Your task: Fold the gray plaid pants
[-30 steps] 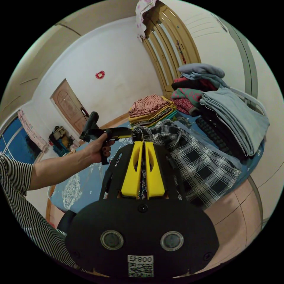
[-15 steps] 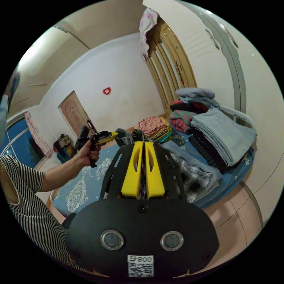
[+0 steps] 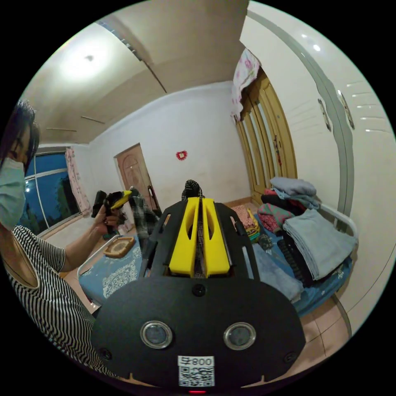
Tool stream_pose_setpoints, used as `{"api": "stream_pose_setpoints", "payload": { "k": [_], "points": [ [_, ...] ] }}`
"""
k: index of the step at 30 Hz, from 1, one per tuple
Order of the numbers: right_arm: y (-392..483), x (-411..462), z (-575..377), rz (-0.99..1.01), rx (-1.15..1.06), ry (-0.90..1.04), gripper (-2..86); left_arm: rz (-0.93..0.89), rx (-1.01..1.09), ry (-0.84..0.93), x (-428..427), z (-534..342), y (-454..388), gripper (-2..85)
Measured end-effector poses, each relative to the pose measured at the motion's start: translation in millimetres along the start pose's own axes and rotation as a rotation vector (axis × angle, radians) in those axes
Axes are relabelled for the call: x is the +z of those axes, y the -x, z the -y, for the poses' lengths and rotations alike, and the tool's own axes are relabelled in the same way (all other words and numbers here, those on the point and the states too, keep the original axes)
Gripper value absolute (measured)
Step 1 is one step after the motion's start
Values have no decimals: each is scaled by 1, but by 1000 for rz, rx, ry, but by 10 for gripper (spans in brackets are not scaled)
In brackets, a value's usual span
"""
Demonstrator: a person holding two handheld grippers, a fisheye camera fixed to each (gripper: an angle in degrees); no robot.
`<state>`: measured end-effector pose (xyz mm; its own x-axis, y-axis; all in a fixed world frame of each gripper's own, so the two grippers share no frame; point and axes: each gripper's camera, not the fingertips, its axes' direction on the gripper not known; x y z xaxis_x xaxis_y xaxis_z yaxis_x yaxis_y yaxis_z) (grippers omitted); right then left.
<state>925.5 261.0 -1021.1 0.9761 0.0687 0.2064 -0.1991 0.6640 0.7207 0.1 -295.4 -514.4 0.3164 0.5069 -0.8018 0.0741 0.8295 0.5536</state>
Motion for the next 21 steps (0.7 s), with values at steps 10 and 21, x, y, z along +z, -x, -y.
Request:
{"api": "stream_pose_setpoints", "payload": {
  "k": [10,21],
  "points": [
    [142,73,11,136,-72,-16,8,315,106,-204,-367,-30,-101,27],
    [283,359,-61,374,44,423,7,698,-295,-306,-722,-140,-66,26]
  ]
}}
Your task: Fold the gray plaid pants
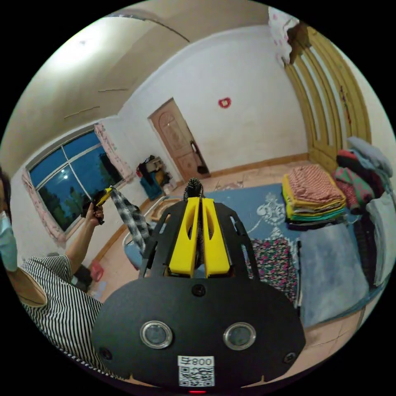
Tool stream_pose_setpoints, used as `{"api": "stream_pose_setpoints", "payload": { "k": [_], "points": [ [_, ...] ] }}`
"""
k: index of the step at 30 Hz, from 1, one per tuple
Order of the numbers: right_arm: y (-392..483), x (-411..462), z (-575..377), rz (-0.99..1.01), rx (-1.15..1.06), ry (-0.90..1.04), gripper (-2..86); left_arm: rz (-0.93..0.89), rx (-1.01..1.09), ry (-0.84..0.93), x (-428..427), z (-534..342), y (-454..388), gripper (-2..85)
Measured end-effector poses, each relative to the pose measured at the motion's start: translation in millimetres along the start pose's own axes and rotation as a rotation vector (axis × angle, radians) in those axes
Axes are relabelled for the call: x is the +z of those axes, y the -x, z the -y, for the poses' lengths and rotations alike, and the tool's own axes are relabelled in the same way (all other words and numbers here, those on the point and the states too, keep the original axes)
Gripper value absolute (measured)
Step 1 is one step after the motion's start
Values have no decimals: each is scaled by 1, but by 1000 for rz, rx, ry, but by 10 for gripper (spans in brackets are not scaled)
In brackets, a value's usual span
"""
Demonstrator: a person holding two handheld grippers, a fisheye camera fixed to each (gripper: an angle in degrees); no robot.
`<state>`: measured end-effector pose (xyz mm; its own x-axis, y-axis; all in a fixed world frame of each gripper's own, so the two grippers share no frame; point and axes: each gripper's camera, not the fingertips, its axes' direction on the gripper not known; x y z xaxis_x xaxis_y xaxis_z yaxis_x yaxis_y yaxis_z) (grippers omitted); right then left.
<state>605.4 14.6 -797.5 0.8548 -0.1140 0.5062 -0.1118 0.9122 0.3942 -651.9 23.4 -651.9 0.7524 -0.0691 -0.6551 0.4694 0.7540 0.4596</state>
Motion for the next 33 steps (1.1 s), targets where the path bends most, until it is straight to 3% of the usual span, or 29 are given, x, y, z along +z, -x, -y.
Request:
{"api": "stream_pose_setpoints", "payload": {
  "k": [6,10,14,18,20,29,33],
  "points": [
    [44,147,29,63,-57,39,7,154,69,-135,-152,21,83,26],
    [36,256,20,58,32,139,8,277,-16,-129,-222,-1,164,26],
    [0,395,-30,-29,178,439,7,515,-285,68,-259,-67,301,26],
    [-17,504,-89,-90,286,708,8,545,-682,154,-288,-157,426,26],
    [-11,558,-105,-81,313,764,13,550,-739,148,-301,-176,456,26],
    [49,779,-56,-205,-14,806,57,593,-691,173,-342,-177,542,26],
    [64,862,-51,-160,-36,891,59,661,-658,140,-370,-179,562,27]
  ]
}}
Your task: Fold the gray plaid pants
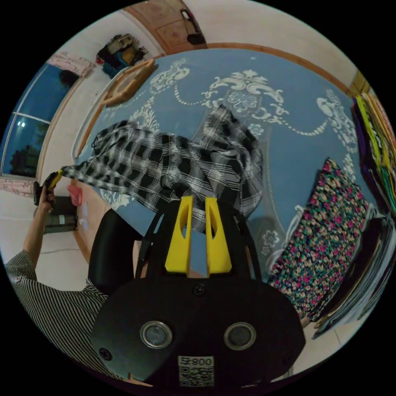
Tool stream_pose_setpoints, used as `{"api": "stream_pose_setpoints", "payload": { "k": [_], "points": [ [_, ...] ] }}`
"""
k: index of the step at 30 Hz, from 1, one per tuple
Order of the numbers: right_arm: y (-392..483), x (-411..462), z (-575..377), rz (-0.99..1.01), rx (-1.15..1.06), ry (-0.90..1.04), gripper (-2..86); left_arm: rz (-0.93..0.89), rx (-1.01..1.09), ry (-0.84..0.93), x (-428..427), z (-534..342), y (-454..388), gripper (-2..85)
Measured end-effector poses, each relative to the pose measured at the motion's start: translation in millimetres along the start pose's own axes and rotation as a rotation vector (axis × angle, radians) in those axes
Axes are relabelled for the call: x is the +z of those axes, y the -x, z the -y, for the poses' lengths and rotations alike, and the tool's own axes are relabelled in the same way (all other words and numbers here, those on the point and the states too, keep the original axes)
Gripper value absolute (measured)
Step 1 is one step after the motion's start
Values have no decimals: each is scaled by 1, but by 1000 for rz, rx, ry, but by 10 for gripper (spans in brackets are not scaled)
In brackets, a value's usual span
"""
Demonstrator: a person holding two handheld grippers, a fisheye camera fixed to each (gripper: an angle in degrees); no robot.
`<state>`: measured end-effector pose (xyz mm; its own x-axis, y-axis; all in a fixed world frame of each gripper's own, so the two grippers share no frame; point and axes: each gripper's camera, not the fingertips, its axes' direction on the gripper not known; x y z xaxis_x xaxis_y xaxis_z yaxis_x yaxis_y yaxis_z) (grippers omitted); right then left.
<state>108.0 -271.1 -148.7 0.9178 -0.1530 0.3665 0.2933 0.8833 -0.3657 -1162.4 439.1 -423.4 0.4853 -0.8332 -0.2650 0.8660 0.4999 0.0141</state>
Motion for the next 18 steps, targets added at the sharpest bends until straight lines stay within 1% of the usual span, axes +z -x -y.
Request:
{"api": "stream_pose_setpoints", "payload": {
  "k": [2,4,8,11,13,18],
  "points": [
    [19,18,26,-48,-59,-24,59,38,-4,-15,-1,2,18,29],
    [30,32,44,-78,-97,-32,61,100,-40,20,7,0,37,32],
    [56,65,93,-72,-180,-9,80,121,-105,53,33,-14,70,39],
    [79,82,129,-81,-261,-9,85,131,-102,42,46,-23,77,42],
    [91,93,150,-105,-309,-9,86,102,-76,50,56,-27,75,38],
    [107,132,201,-142,-352,101,68,-15,43,129,108,-36,43,26]
  ]
}}
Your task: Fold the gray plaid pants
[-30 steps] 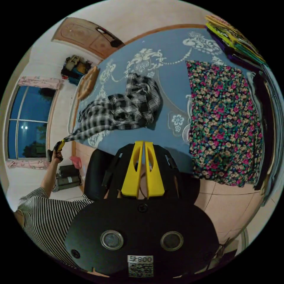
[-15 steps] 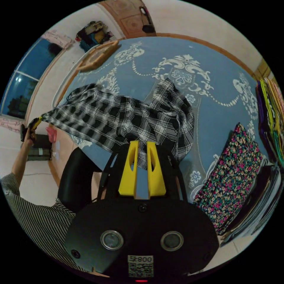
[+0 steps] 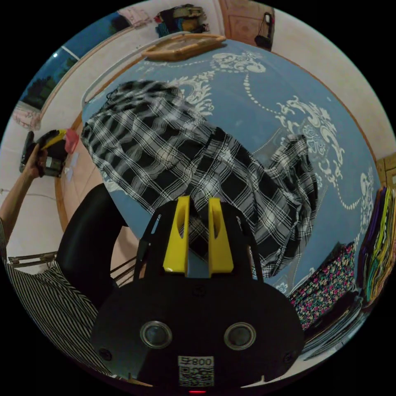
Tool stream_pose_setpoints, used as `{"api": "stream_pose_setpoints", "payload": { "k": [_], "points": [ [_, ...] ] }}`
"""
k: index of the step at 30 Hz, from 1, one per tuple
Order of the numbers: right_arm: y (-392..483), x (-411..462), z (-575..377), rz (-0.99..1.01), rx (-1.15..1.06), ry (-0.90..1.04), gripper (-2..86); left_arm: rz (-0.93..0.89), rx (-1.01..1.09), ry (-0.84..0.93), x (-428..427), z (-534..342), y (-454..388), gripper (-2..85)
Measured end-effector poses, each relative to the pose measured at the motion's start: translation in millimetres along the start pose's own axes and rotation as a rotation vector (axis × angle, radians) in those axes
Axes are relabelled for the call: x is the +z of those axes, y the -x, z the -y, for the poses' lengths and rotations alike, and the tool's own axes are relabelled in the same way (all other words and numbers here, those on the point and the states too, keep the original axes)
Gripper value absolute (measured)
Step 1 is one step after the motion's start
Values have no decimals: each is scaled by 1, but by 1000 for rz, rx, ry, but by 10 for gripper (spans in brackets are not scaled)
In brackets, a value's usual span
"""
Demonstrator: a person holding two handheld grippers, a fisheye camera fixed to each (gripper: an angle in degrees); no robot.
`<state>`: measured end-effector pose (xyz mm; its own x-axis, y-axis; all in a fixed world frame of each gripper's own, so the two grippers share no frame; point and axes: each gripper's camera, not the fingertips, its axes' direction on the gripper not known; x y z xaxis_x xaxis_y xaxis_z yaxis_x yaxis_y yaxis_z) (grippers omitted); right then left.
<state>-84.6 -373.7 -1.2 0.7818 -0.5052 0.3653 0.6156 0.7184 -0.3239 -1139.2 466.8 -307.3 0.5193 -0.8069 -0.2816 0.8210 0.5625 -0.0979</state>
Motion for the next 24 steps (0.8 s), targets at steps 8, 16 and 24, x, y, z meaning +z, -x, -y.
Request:
{"api": "stream_pose_setpoints", "payload": {
  "k": [8,16,24],
  "points": [
    [-36,-29,43,57,17,-65,14,-114,252,95,74,5,-75,16],
    [-106,-111,55,217,85,-274,8,-151,424,167,143,-3,-145,15],
    [-227,-228,91,170,258,-521,8,-179,523,101,183,5,-217,14]
  ]
}}
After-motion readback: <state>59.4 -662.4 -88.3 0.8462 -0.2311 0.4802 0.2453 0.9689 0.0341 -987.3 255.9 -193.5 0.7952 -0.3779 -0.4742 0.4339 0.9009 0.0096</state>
